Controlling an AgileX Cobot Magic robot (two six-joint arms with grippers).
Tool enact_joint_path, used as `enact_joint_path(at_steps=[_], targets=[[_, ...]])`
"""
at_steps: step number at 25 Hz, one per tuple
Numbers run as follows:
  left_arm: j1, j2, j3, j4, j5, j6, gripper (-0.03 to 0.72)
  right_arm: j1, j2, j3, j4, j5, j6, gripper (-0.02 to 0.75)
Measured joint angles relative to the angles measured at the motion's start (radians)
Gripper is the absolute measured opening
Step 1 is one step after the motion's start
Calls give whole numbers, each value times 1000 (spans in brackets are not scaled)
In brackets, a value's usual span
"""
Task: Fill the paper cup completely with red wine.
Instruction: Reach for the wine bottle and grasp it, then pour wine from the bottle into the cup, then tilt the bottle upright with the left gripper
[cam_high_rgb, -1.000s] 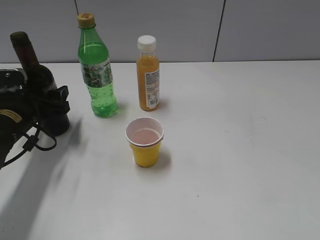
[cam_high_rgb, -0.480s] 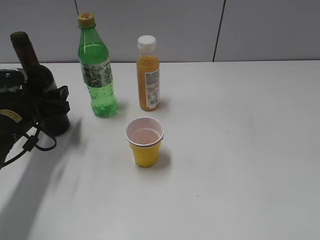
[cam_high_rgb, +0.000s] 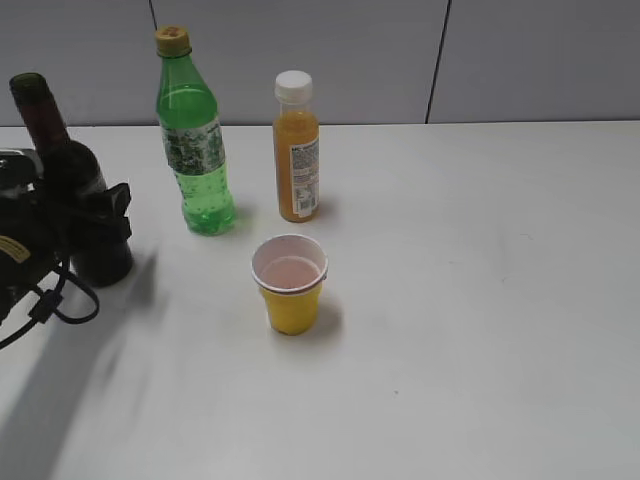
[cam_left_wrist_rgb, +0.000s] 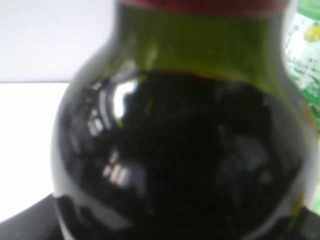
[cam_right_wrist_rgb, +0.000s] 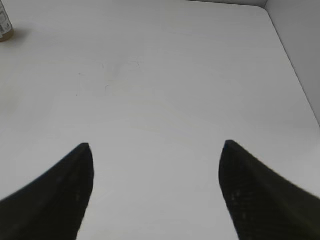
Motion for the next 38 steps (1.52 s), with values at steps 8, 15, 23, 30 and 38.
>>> enact_joint_path(at_steps=[8, 15, 23, 30, 38], targets=[[0, -113, 127, -8, 40, 21, 558, 0, 0, 0, 0, 0, 0, 589], [0, -201, 180, -11, 34, 27, 557, 0, 0, 0, 0, 0, 0, 589], [-173, -268, 197, -180, 35, 113, 557, 0, 0, 0, 0, 0, 0, 589], [-327, -270, 198, -437, 41, 314, 557, 0, 0, 0, 0, 0, 0, 589], [-447, -270, 134, -627, 42, 519, 556, 0, 0, 0, 0, 0, 0, 589]])
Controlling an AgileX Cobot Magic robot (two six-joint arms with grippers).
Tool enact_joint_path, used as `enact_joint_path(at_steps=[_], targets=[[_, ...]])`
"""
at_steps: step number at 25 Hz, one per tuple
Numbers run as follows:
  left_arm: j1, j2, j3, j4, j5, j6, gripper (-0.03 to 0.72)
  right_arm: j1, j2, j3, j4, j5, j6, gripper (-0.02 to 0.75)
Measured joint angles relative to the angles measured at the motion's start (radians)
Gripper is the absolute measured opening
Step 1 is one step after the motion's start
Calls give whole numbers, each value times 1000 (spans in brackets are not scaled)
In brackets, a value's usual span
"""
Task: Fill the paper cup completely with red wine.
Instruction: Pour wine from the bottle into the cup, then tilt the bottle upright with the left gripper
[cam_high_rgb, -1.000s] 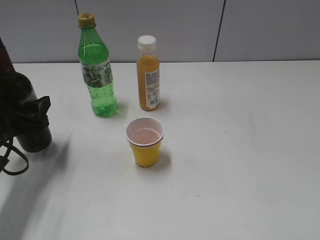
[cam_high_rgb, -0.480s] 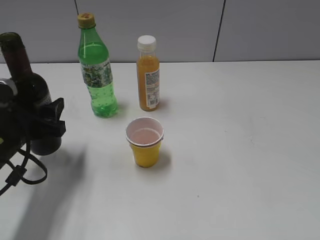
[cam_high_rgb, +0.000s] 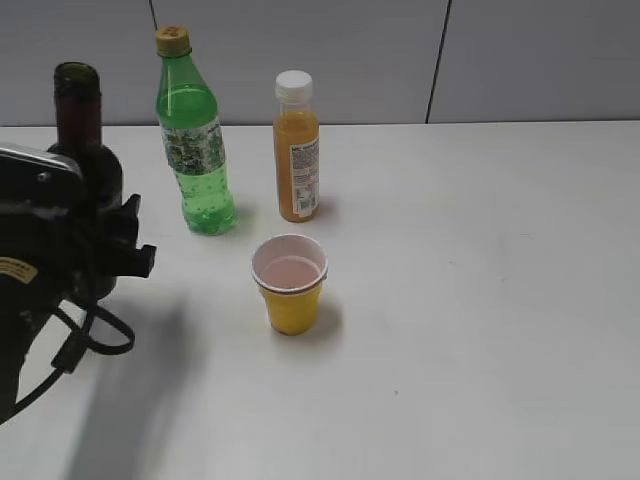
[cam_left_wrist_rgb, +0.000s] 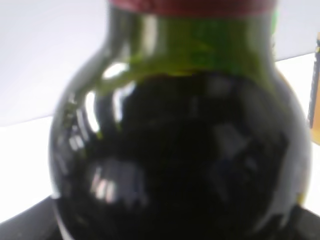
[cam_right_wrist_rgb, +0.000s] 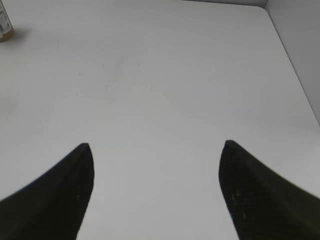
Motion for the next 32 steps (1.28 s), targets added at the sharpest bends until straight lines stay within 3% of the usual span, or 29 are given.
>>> enact_joint_path(at_steps=[6, 15, 22, 32], targets=[[-29, 0, -86, -24, 0, 244, 556, 0, 0, 0, 0, 0, 0, 589], [-36, 0, -142, -83, 18, 504, 556, 0, 0, 0, 0, 0, 0, 589], [-100, 60, -153, -153, 22, 700, 555, 0, 0, 0, 0, 0, 0, 589], [-131, 123, -197, -203, 9, 849, 555, 0, 0, 0, 0, 0, 0, 589]])
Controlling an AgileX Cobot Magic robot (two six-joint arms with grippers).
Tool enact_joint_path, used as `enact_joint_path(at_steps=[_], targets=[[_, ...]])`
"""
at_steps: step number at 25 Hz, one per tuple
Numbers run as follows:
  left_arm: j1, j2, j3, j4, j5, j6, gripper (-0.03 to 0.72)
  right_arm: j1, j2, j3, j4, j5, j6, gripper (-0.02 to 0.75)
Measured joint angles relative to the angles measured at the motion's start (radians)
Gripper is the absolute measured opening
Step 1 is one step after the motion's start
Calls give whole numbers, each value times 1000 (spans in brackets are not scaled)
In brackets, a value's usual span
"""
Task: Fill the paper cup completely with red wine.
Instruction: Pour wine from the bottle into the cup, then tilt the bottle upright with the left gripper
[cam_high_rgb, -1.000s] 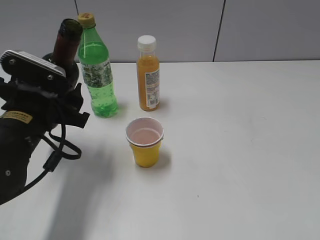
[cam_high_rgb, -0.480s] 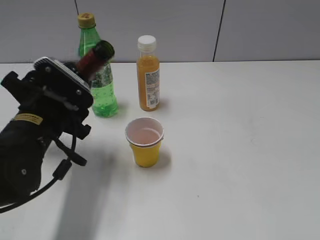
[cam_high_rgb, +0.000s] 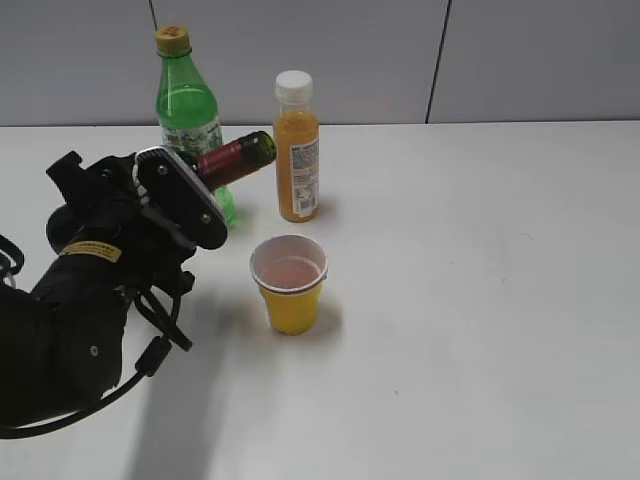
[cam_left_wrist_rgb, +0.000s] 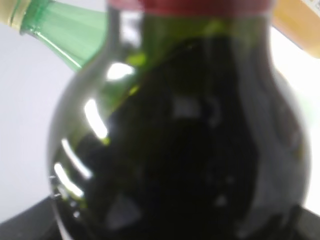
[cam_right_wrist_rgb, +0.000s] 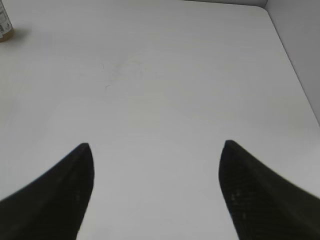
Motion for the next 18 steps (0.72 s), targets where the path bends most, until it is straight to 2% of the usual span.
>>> enact_joint_path(at_steps=[9, 18], targets=[[4, 5, -3, -8, -3, 97, 555, 0, 0, 0, 0, 0, 0, 589], [43, 8, 8, 29, -6, 170, 555, 0, 0, 0, 0, 0, 0, 589]])
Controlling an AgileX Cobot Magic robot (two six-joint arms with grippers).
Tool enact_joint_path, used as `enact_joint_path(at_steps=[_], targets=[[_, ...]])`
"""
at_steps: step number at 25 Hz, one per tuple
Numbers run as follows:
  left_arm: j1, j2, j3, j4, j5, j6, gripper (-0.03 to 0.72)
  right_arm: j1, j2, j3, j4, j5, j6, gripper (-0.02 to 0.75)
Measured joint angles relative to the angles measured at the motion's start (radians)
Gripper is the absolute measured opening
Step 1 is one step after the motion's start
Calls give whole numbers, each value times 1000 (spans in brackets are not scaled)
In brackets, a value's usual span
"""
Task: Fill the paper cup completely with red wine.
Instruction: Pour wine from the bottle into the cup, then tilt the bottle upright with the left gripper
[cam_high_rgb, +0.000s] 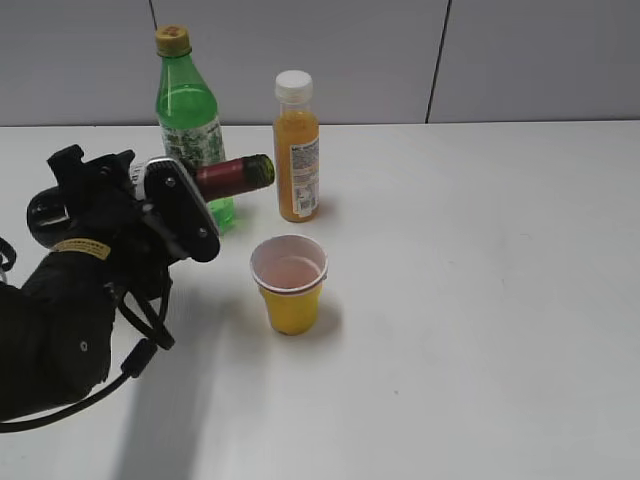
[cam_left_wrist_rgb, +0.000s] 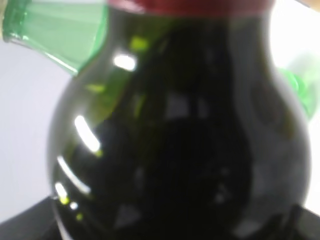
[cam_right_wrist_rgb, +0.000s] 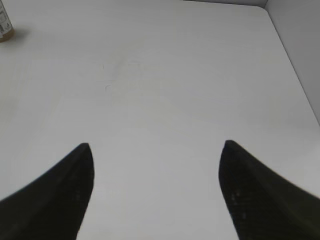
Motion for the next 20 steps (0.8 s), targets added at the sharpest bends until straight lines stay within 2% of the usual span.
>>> enact_joint_path(at_steps=[3, 7, 14, 20], targets=[[3, 0, 18, 35, -4, 28, 555, 0, 0, 0, 0, 0, 0, 589], [3, 0, 21, 44, -4, 51, 555, 0, 0, 0, 0, 0, 0, 589], [6, 31, 23, 45, -4, 158, 555, 0, 0, 0, 0, 0, 0, 589], [6, 47, 24, 45, -5, 189, 555, 0, 0, 0, 0, 0, 1, 589]])
